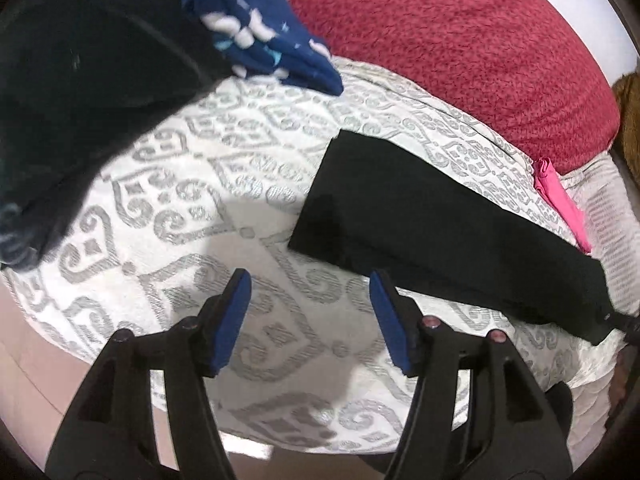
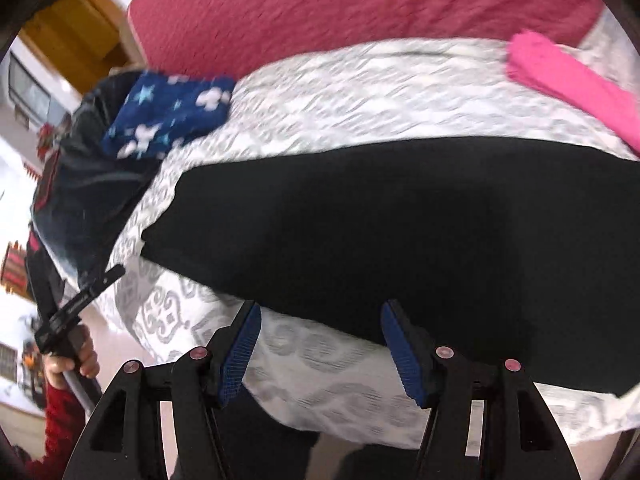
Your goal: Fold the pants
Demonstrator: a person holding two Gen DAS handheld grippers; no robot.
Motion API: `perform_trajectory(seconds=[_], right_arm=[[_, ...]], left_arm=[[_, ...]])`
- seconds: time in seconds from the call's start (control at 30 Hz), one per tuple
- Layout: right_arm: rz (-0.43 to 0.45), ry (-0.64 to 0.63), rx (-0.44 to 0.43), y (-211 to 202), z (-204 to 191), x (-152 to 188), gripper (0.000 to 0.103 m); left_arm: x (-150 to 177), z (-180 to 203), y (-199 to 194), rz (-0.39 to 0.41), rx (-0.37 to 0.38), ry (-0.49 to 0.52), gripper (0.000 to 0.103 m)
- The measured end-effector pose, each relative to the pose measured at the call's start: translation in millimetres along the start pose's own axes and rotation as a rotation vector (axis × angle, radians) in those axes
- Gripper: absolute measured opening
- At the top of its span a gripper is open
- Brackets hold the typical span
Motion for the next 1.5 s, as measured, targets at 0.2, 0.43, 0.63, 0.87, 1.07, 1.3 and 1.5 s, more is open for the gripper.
perform_trajectory(seconds=[0.2, 0.43, 0.63, 0.87, 1.07, 1.3, 1.5], right_arm=[[-0.075, -0.073, -0.008, 31, -34, 2, 0.064], [-0.095, -0.132, 0.011, 44, -47, -7, 0.064], [-0.122, -0.139, 0.009, 57, -53, -5, 0.064], [-0.124, -0.11, 0.002, 63, -51, -8, 0.064], [-0.129, -0.137, -0.008, 60, -58, -5, 0.064], [-0.122, -0.088, -0.022, 60, -52, -5, 0.064], [-0.119, -0.091, -0.021, 57, -49, -5, 0.065]], left_arm=[[-8, 0, 24, -0.029, 0.112, -0.095, 0.062], [-33, 15, 52, -0.042, 0.094, -0.004, 0.062], [-49, 5, 52, 0.015, 0.106, -0.049, 0.008], [-27, -11, 49, -0.02, 0.018, 0.014, 0.009], [-31, -17, 36, 0.007, 0.023, -0.055, 0.067], [-20, -4, 42, -0.038, 0.036, -0.022, 0.067], [-19, 8, 48, -0.047, 0.016, 0.028, 0.066]])
Point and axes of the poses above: each gripper's, at about its wrist camera, not at the fingertips, and y roughly the way its jaws point, z to its right, x to its underside, the point moved 7 cm from there along y, roughly the way its jaws point, and after that the axes turned 3 degrees about z, right-handed, at the moved point
